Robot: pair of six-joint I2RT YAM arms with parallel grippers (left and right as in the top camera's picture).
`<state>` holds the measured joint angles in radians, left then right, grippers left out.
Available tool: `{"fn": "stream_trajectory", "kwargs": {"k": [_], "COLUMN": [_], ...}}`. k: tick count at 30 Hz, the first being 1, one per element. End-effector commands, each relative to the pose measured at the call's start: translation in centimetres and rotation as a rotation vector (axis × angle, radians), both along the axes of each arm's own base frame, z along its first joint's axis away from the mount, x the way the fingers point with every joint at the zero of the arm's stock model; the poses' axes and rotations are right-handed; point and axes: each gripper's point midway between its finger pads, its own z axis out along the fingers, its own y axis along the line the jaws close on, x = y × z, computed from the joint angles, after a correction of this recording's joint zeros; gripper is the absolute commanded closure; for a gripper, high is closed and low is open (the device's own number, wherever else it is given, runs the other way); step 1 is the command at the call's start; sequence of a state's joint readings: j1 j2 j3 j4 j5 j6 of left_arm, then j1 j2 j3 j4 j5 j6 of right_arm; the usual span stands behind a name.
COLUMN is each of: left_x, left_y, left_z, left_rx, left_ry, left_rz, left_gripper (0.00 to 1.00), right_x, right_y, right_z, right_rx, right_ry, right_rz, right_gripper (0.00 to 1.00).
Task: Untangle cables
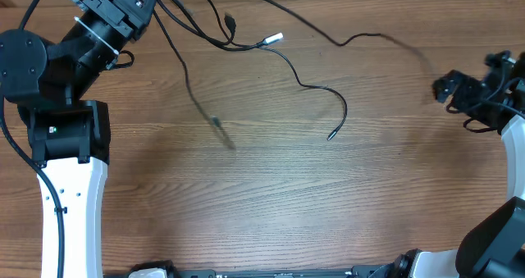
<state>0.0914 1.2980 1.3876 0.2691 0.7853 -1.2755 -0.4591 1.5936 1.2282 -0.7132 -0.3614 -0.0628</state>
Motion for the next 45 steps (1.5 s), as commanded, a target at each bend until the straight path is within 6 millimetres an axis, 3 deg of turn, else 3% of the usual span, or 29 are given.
{"fn": "stream_trajectory", "kwargs": {"k": [1, 3, 15, 19, 24, 31, 34, 37, 41, 45], "left_x": [-0.8, -0.6, -0.2, 0.3, 0.5, -0.1, -0.6, -1.2, -2.0, -2.5], "left_y": [0.3, 0.4, -0.2, -0.5, 0.4, 0.3, 0.2, -0.4, -1.1, -3.0], "left_z": [1.5, 0.9, -2.0, -5.3, -11.0, -13.1, -14.3, -16.4, -20.1, -23.2], "left_rx": [0.01, 0.009, 0.081, 0.169, 0.293, 0.377, 0.417, 0.482, 0.572, 0.677], "left_ry": [-0.045, -0.015, 0.069, 0.153, 0.323, 0.358, 0.383, 0.426, 0.552, 0.608], "left_rz": [0.038, 0.039, 0.016, 0.037, 0.088, 0.069, 0.052, 0.017, 0.0, -0.067], "left_gripper": [0.96, 0.96, 0.96, 0.96, 0.96, 0.96, 0.83, 0.85, 0.78, 0.82], "right_x": [0.1, -0.3, -0.2, -0.2, -0.2, -0.2, -0.2, -0.2, -0.2, -0.2], "right_y": [5.0, 5.9, 5.9, 5.9, 5.9, 5.9, 5.9, 5.9, 5.9, 5.9], "right_z": [1.5, 1.7, 1.8, 1.8, 1.8, 1.8, 1.8, 1.8, 1.8, 1.8], "right_rx": [0.122, 0.143, 0.136, 0.135, 0.135, 0.137, 0.137, 0.137, 0.139, 0.144], "right_ry": [-0.136, -0.154, -0.161, -0.161, -0.162, -0.163, -0.162, -0.162, -0.161, -0.159], "right_rz": [0.315, 0.376, 0.381, 0.381, 0.381, 0.379, 0.378, 0.378, 0.375, 0.369], "right_gripper": [0.0, 0.0, 0.0, 0.0, 0.0, 0.0, 0.0, 0.0, 0.0, 0.0]}}
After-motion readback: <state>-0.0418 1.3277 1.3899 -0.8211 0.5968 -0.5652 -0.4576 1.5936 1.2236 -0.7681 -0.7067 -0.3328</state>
